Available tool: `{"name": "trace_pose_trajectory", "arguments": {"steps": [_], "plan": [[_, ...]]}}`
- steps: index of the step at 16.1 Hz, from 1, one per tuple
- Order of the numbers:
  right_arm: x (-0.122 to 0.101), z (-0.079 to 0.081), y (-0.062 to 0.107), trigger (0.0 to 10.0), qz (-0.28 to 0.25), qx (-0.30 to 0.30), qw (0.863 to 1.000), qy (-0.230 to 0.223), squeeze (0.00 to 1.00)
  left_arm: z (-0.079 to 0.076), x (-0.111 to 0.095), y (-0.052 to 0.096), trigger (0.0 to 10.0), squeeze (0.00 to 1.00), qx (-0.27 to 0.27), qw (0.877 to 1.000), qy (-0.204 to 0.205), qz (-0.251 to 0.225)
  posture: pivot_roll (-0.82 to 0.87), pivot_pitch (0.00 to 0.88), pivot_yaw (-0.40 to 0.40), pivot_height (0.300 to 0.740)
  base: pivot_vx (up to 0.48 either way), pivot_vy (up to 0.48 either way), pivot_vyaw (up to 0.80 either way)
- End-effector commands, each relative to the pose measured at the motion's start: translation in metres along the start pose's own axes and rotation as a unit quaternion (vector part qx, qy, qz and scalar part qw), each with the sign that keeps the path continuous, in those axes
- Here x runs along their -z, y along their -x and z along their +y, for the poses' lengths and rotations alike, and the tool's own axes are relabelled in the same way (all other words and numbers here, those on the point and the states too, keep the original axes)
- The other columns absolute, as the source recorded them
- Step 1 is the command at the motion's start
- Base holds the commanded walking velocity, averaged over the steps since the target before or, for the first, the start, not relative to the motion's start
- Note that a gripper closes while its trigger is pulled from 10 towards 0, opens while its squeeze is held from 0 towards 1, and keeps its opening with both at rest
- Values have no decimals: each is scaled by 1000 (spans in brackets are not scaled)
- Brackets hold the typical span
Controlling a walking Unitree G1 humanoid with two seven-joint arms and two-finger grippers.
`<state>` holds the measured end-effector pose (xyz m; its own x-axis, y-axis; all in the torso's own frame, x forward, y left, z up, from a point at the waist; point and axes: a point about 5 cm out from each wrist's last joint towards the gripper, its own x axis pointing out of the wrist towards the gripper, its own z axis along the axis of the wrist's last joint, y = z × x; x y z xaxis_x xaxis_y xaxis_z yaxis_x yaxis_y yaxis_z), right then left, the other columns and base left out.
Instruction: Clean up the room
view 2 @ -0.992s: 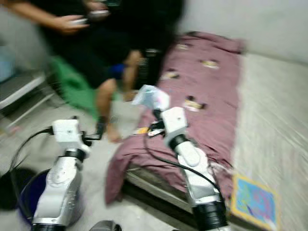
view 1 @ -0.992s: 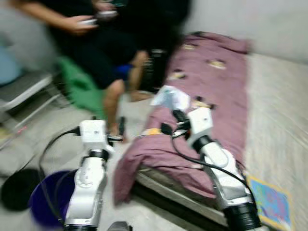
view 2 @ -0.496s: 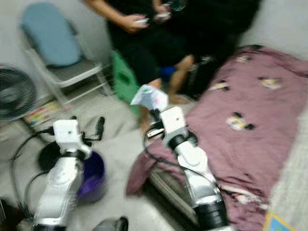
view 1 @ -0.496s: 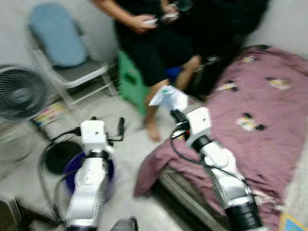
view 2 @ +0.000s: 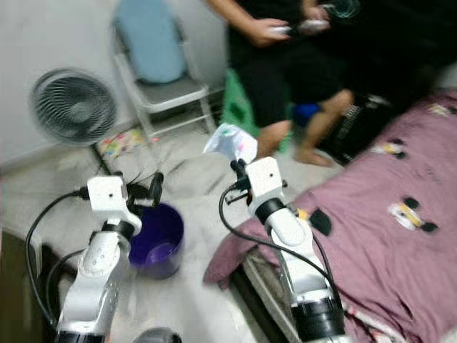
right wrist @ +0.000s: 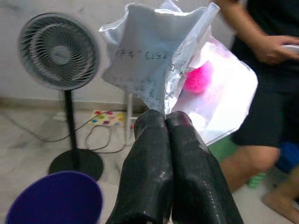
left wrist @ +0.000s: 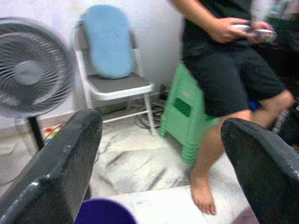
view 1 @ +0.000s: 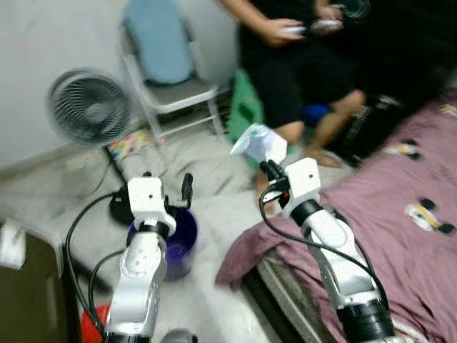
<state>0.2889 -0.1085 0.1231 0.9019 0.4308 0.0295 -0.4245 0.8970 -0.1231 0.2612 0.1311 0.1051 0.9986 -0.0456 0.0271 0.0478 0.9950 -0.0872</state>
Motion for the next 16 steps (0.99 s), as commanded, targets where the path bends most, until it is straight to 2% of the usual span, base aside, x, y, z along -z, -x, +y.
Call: {"name": "trace_pose_trajectory", "arguments": {"steps": [1,3,5,12,16], "plan": [[-4,6,-3,10000,-8,-14,1000,0,0,7,1,1,10000,0,-9,1000,-2,2,-59,0,1,740,0,0,800],[-4,6,-3,10000,-7,-13,1000,0,0,11,1,1,10000,0,-24,999,-21,4,-58,0,1,740,0,0,800],[-3,6,-4,10000,-7,-12,1000,0,0,15,2,0,10000,0,-36,999,-20,6,-57,0,1,740,0,0,800],[-3,6,-4,10000,-8,-10,1000,-1,0,11,0,0,10000,0,-18,999,-27,0,-57,0,3,740,0,0,800],[-3,6,-4,10000,-8,-8,1000,-3,0,10,0,0,10000,0,-14,1000,-25,-2,-56,0,1,740,0,0,0]]}}
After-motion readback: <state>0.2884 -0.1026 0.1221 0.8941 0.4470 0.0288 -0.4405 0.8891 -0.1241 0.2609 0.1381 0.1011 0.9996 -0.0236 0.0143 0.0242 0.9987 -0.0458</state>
